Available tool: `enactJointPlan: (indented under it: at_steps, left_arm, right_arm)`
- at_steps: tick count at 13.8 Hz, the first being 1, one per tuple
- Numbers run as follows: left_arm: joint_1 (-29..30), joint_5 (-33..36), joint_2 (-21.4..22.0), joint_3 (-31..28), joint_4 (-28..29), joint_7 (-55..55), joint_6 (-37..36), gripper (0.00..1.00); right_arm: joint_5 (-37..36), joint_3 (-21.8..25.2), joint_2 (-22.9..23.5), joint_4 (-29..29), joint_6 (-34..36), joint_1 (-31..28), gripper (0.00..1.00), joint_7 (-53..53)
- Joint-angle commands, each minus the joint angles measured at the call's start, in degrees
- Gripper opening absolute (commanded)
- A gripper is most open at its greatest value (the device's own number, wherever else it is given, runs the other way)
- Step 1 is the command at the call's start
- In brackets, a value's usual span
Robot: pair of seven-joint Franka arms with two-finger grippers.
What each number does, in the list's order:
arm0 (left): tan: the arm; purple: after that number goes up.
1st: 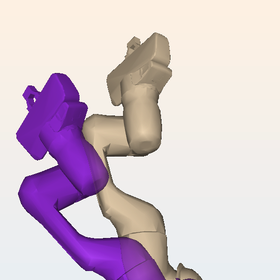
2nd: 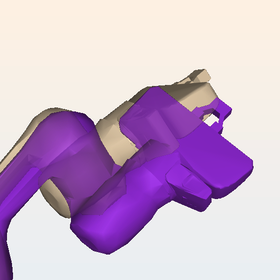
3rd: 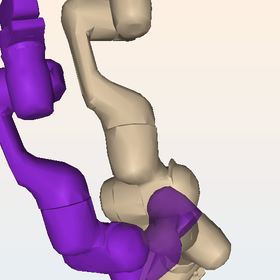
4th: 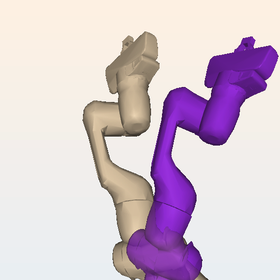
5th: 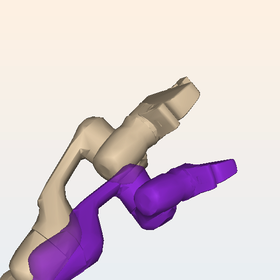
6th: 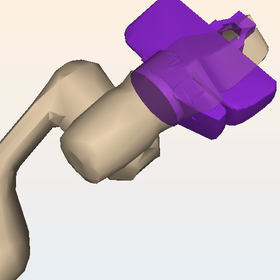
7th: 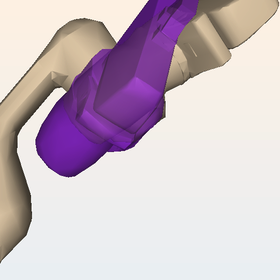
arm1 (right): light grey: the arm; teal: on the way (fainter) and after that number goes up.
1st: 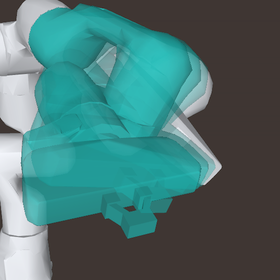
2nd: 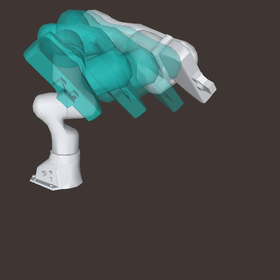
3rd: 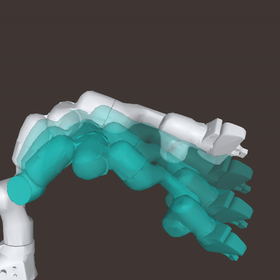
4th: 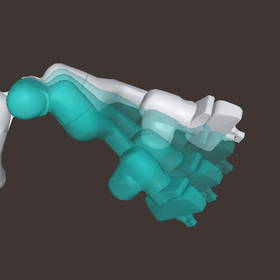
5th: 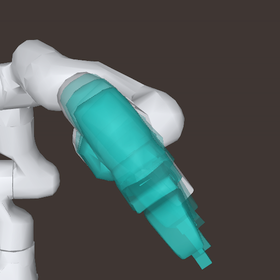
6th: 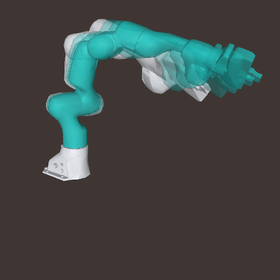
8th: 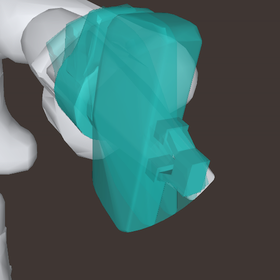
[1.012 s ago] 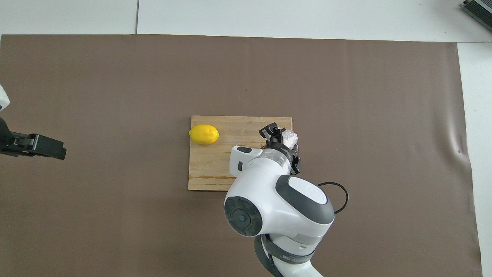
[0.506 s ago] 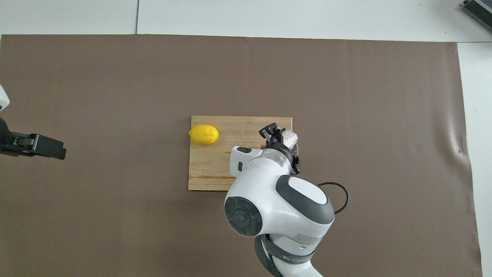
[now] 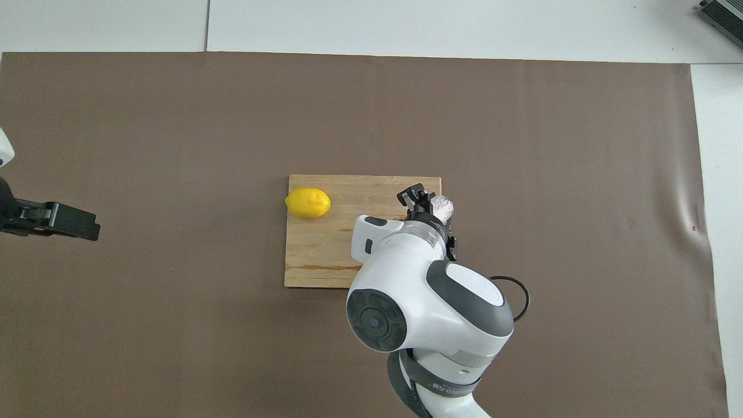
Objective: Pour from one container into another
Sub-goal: 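Tilt the white cup with the right gripper to pour into the metal cup, then carry the white cup with the right gripper back to its spot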
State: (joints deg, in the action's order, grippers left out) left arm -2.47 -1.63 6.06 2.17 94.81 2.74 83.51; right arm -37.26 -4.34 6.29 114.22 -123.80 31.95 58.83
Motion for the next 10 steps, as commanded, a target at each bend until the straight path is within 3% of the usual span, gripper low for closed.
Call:
enactJointPlan:
  at_steps: [1,6,10]
  left_arm:
    - [0.8,0.31,1.59,0.47,1.69,-0.36,0.77,1.0]
    - [0.8,0.31,1.59,0.47,1.69,-0.28,0.77,1.0]
    - [0.8,0.31,1.59,0.47,1.69,-0.28,0.77,1.0]
  right_arm:
    - [4.64,-0.49,-1.28,0.13,-0.48,-1.97,0.28,2.86]
    - [10.44,-0.49,-1.72,0.22,-0.3,-4.08,0.28,4.7]
    - [24.48,-0.41,-2.07,1.01,0.05,-11.54,0.28,13.92]
